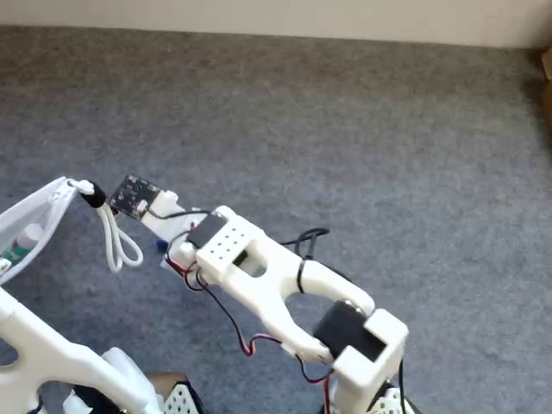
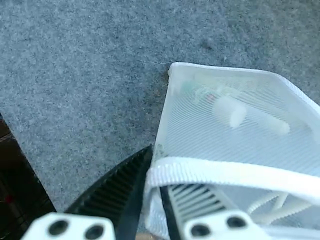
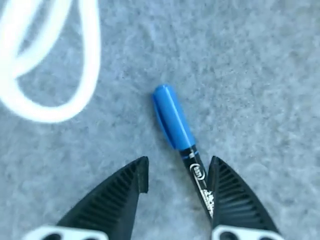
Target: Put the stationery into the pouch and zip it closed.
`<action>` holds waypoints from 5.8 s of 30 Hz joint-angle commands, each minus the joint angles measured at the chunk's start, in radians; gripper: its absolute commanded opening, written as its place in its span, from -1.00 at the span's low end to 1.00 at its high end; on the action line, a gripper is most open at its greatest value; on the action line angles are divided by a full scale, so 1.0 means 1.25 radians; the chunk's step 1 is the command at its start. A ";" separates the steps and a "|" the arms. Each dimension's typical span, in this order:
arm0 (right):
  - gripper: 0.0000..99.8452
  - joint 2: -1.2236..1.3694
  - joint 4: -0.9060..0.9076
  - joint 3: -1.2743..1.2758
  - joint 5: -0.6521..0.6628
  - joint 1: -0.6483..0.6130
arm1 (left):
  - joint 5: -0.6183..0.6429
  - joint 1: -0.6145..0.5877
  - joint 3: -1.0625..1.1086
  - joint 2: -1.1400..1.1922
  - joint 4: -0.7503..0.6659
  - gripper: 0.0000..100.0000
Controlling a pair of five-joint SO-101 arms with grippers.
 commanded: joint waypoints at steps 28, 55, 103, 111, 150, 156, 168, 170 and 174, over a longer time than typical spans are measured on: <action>-0.99 0.114 0.123 -0.079 0.093 0.131 | 0.009 -0.007 -0.044 -0.004 -0.012 -0.99; -0.99 0.115 0.323 -0.331 -0.054 0.346 | -0.034 0.447 0.088 -0.347 -0.107 -0.98; -0.99 -0.747 0.307 -0.117 -0.589 0.366 | -0.101 0.506 0.272 -0.343 -0.178 -0.98; -0.99 -0.906 0.273 -0.116 -0.589 0.366 | -0.101 0.506 0.273 -0.343 -0.178 -0.98; -0.99 -0.951 -1.173 0.713 -0.194 -0.066 | -0.102 0.505 0.274 -0.343 -0.174 -0.98; -0.99 -0.819 -1.278 0.716 -0.194 -0.066 | -0.102 0.505 0.276 -0.343 -0.174 -0.98; -0.88 -0.763 -1.340 0.758 -0.194 -0.067 | -0.102 0.505 0.276 -0.343 -0.174 -0.98; -0.74 -0.774 -1.340 0.775 -0.194 -0.067 | -0.102 0.505 0.276 -0.343 -0.174 -0.98; -0.62 -0.808 -1.340 0.800 -0.194 -0.067 | -0.102 0.505 0.276 -0.343 -0.174 -0.98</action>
